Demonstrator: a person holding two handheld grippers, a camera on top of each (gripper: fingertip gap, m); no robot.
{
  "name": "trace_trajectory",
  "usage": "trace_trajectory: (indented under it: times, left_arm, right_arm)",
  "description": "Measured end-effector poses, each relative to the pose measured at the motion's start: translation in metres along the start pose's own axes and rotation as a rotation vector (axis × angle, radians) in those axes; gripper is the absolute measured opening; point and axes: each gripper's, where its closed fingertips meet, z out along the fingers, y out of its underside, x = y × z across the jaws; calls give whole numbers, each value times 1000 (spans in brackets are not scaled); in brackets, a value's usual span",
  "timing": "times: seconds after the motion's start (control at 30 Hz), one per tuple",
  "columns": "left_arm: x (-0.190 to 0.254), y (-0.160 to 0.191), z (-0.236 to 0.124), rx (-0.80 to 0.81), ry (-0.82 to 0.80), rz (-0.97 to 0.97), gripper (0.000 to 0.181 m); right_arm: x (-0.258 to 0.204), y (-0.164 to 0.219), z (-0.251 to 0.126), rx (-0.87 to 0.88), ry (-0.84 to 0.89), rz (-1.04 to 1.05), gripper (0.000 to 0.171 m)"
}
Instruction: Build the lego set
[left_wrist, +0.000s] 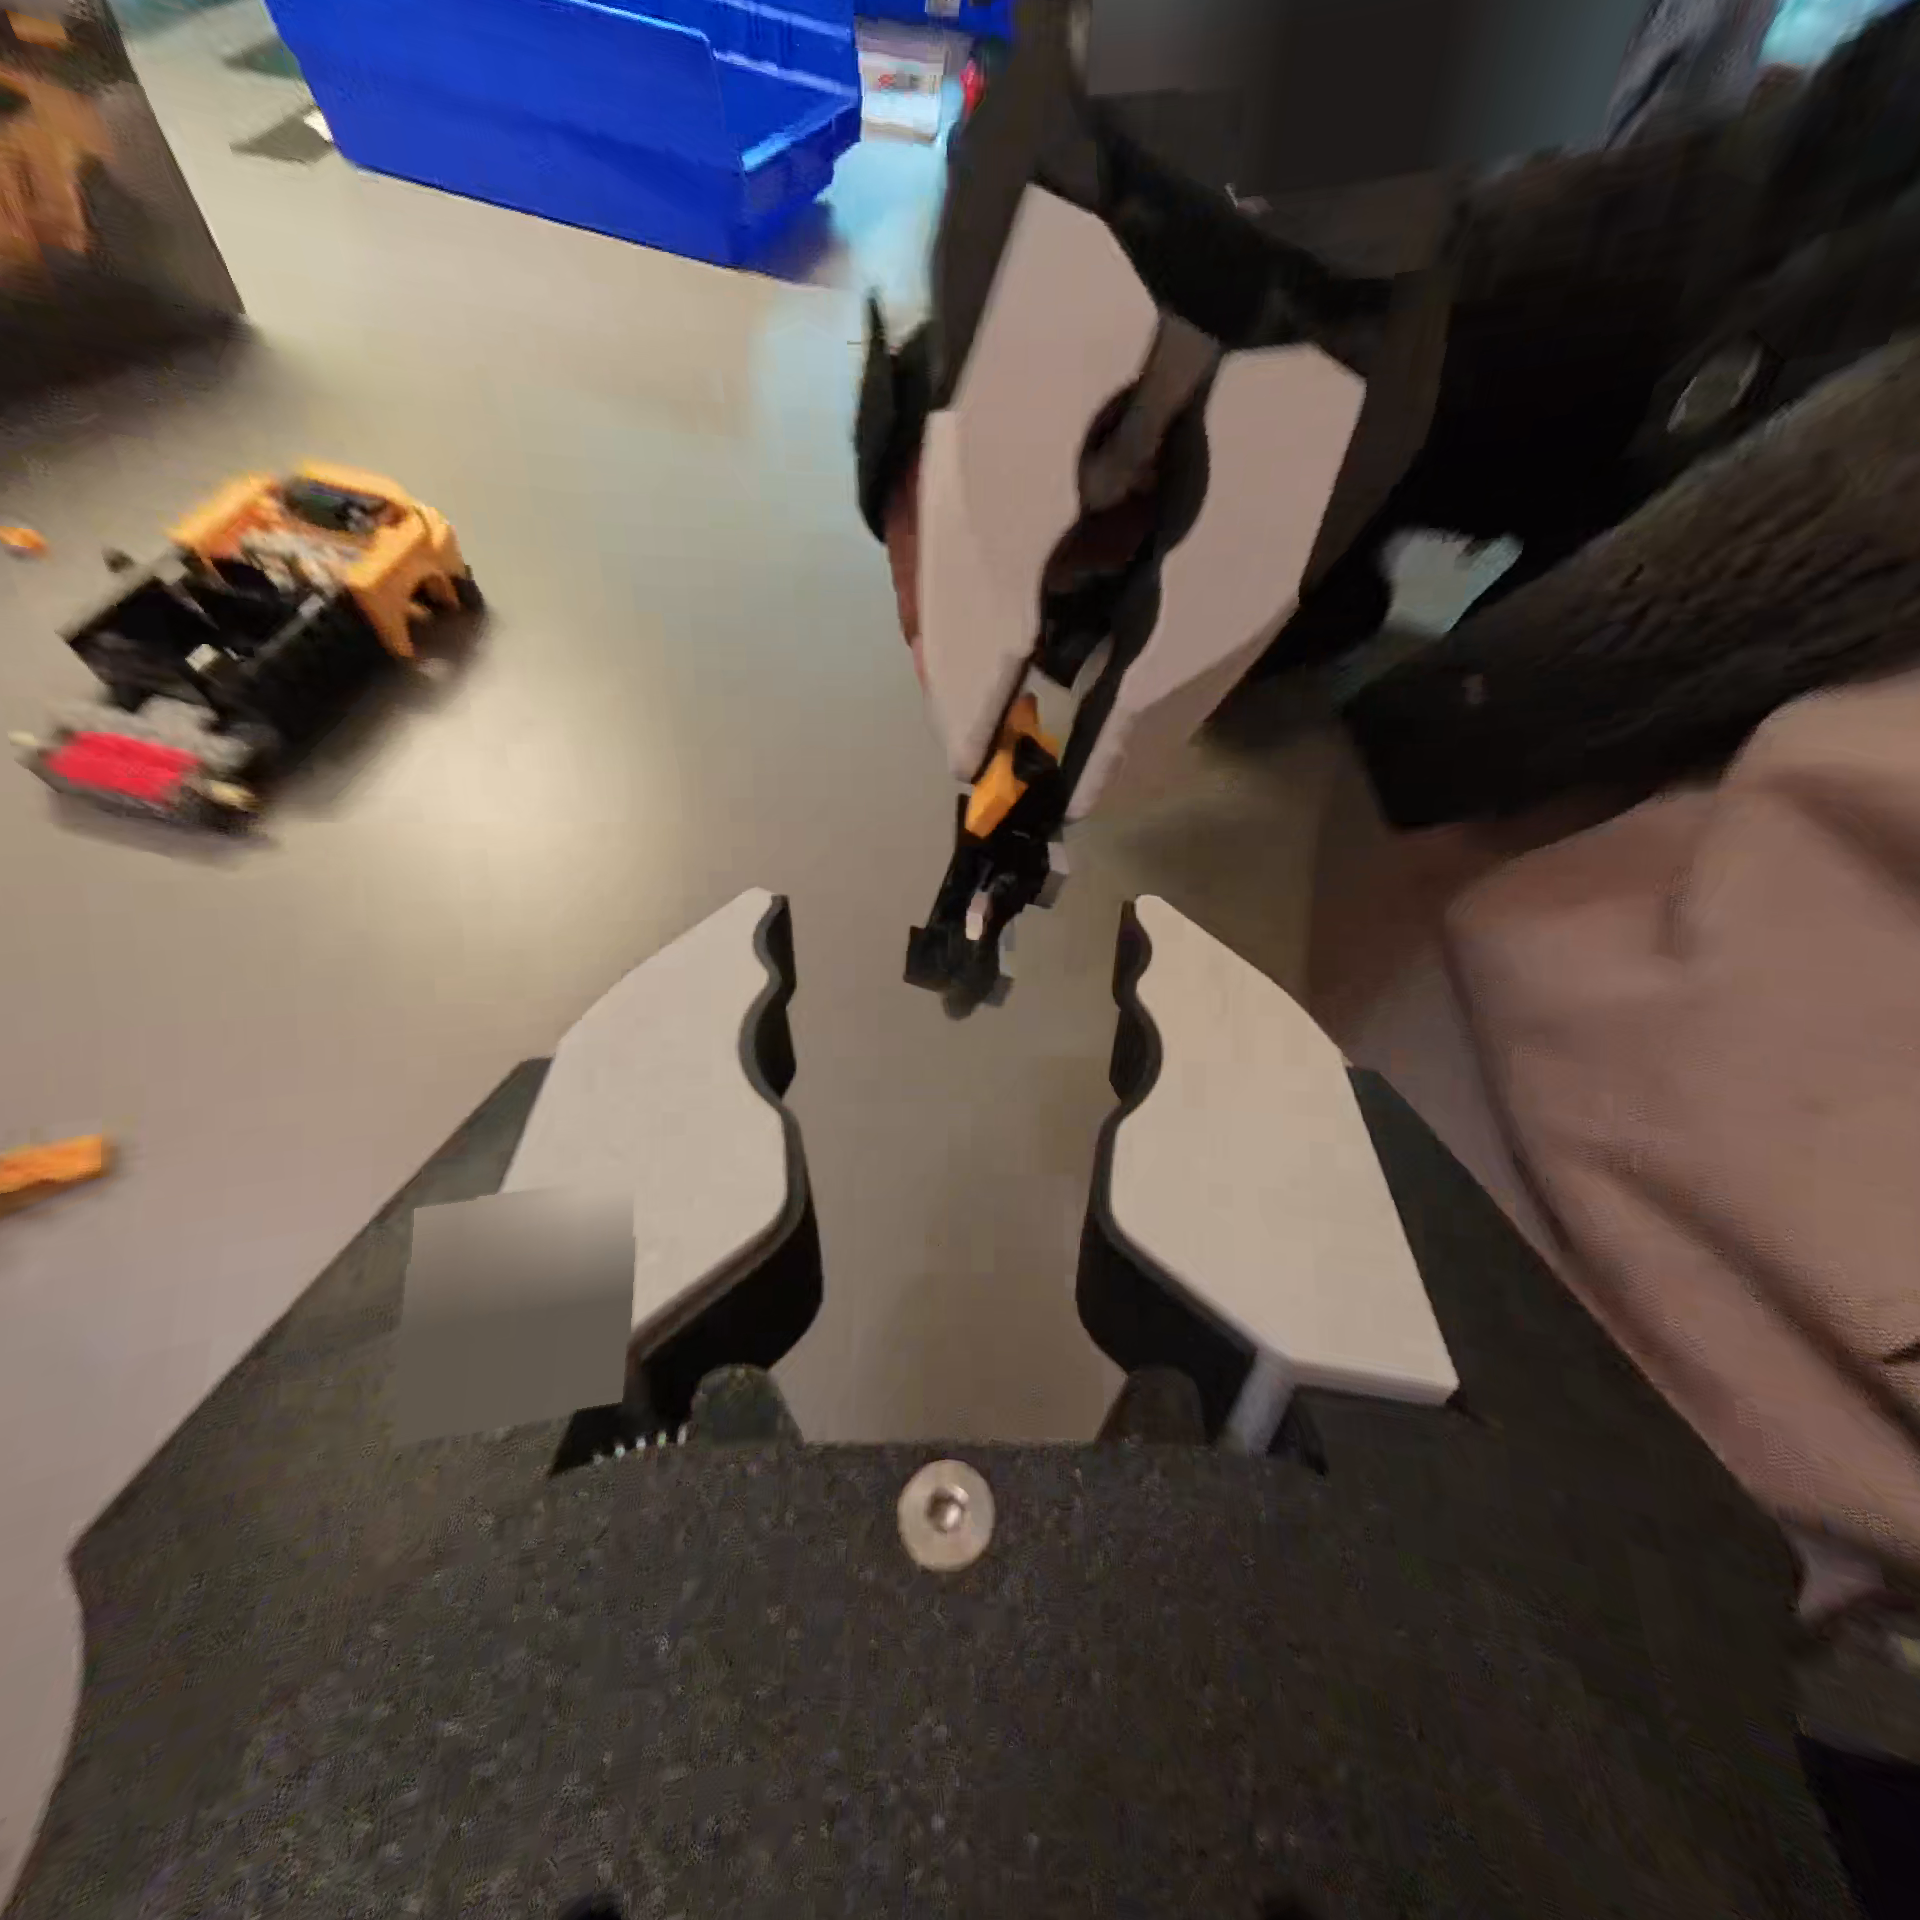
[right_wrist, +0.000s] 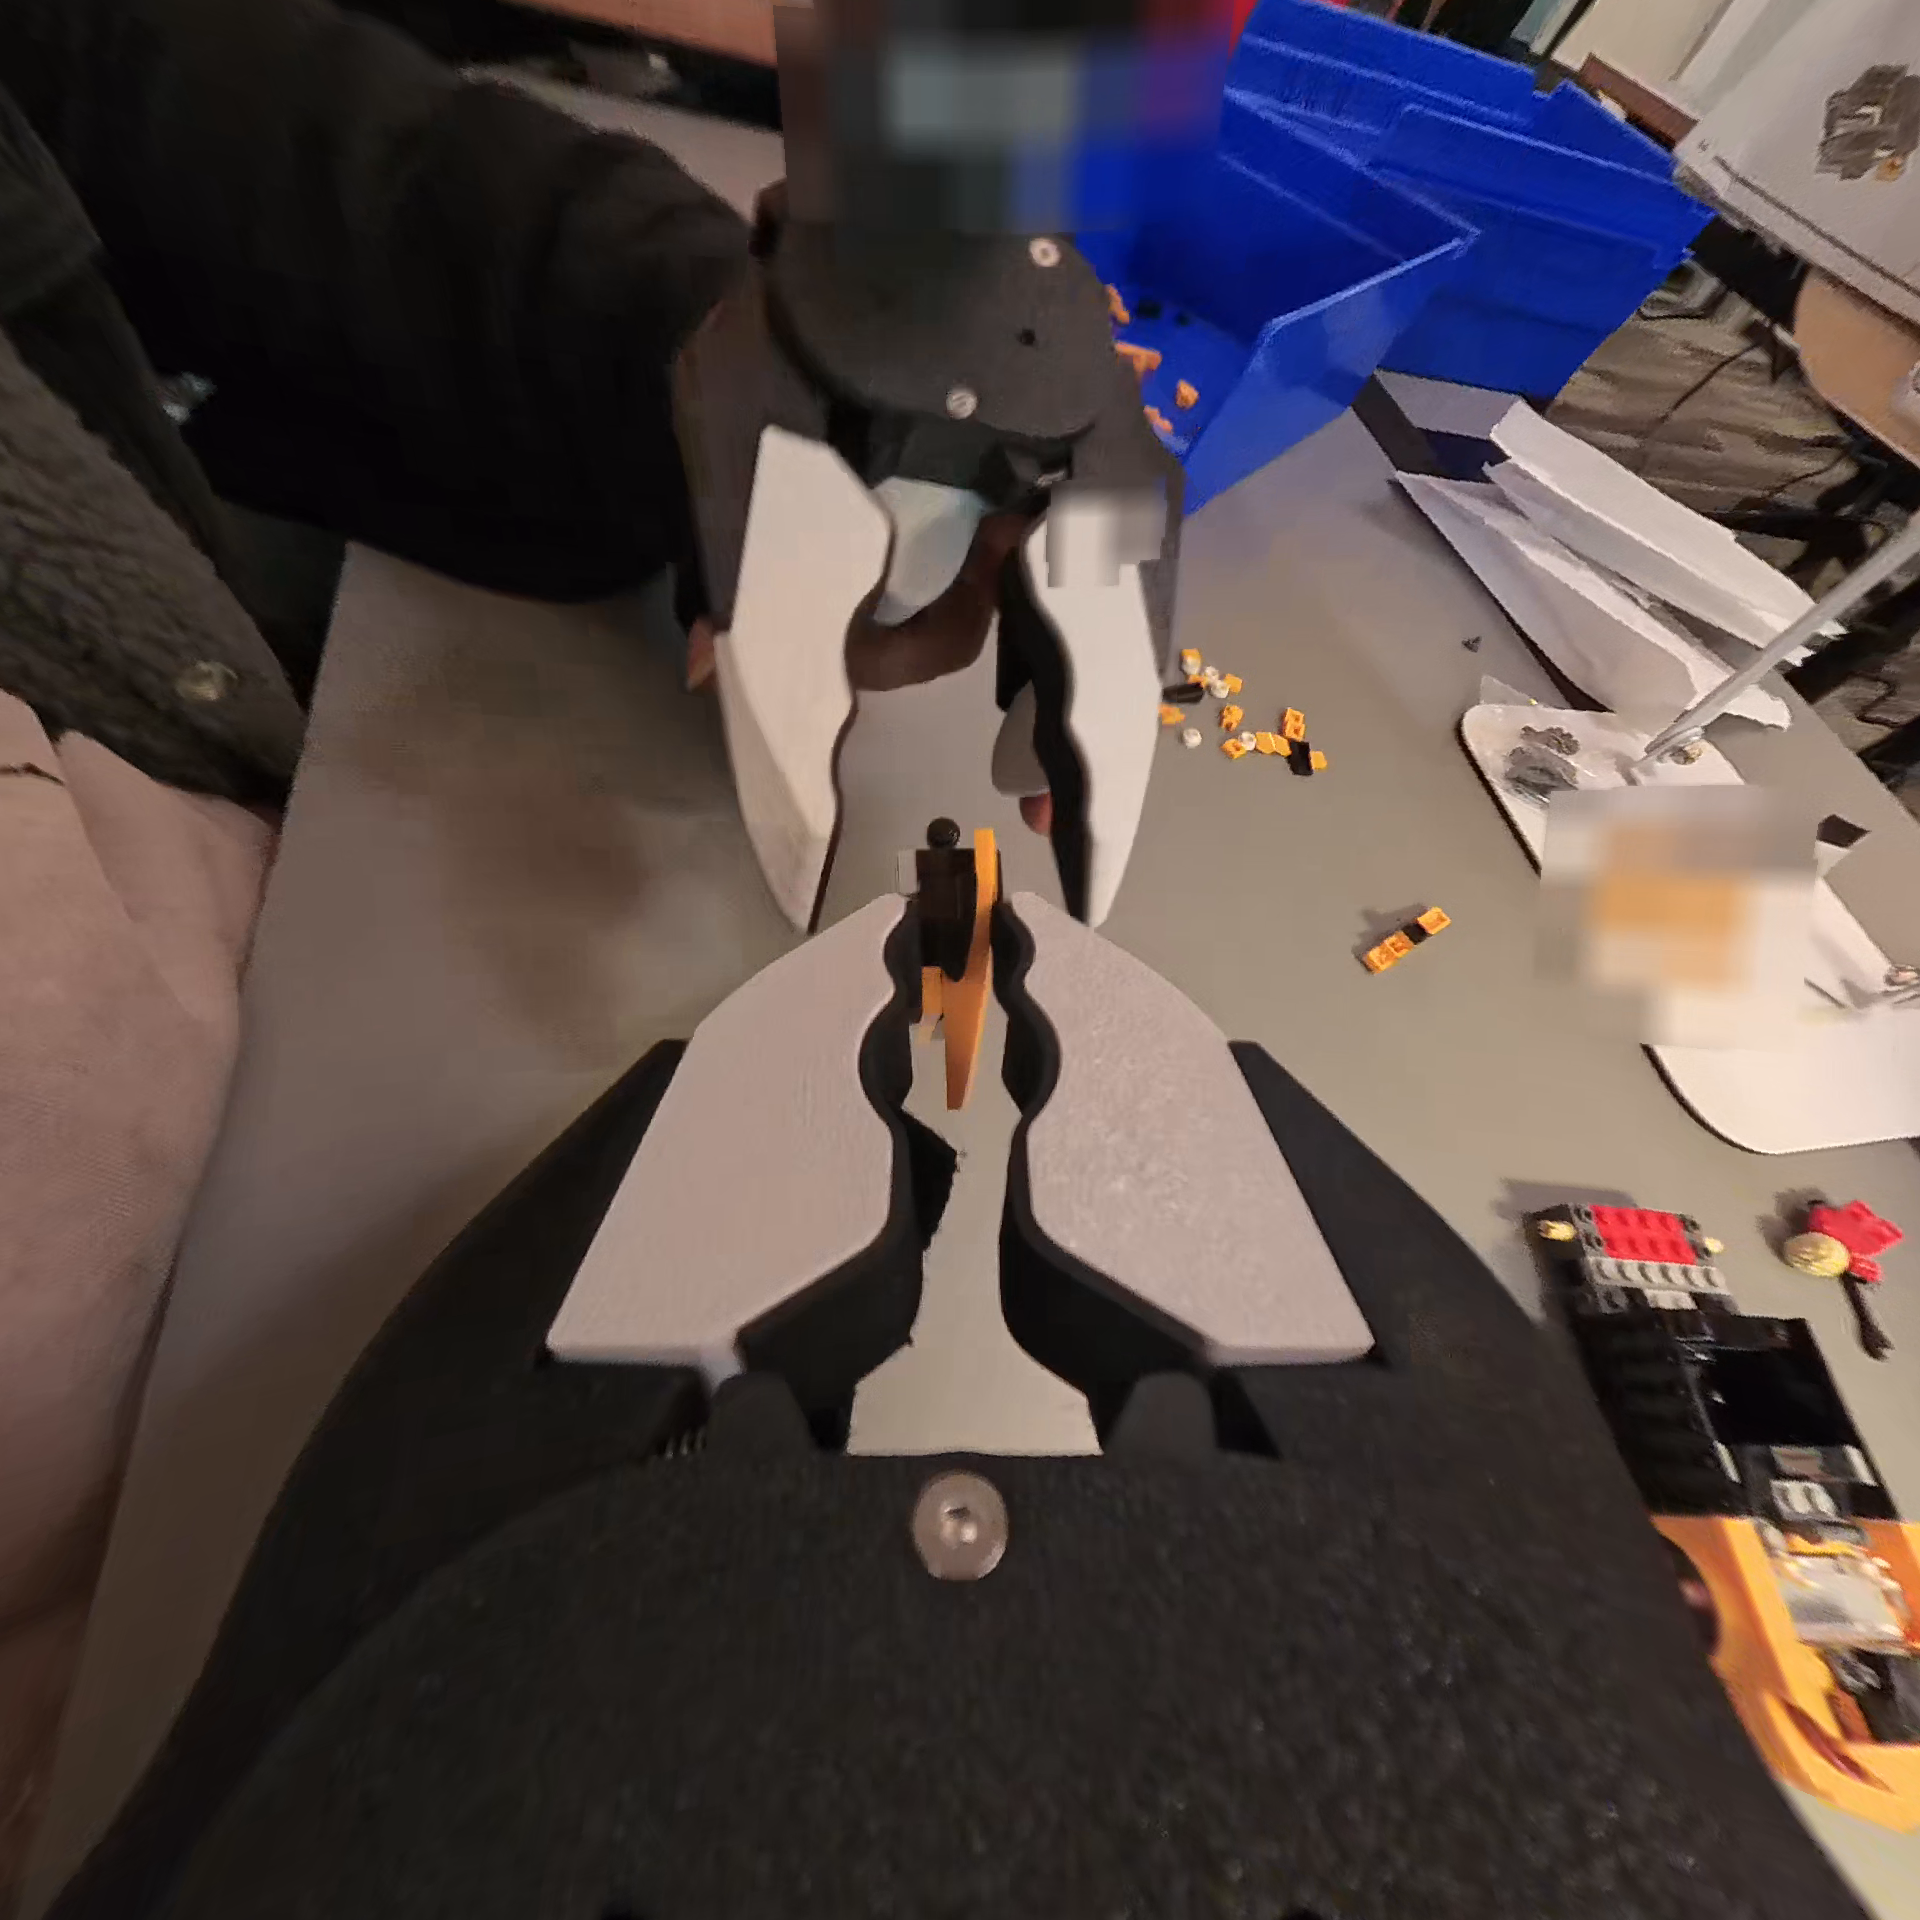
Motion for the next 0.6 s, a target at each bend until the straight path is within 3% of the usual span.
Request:
trace_trajectory:
  times: [0.07,0.17,0.6]
  left_arm:
    - [2,1,2,-26,-49,96,48]
    - [5,0,2,-38,-84,184,15]
    - [3,0,1,-115,-214,388,13]
  right_arm:
    - [-1,-3,1,25,-22,24,13]
    - [-1,-4,3,26,-28,16,13]
    - [-4,-4,1,-23,-9,-61,13]
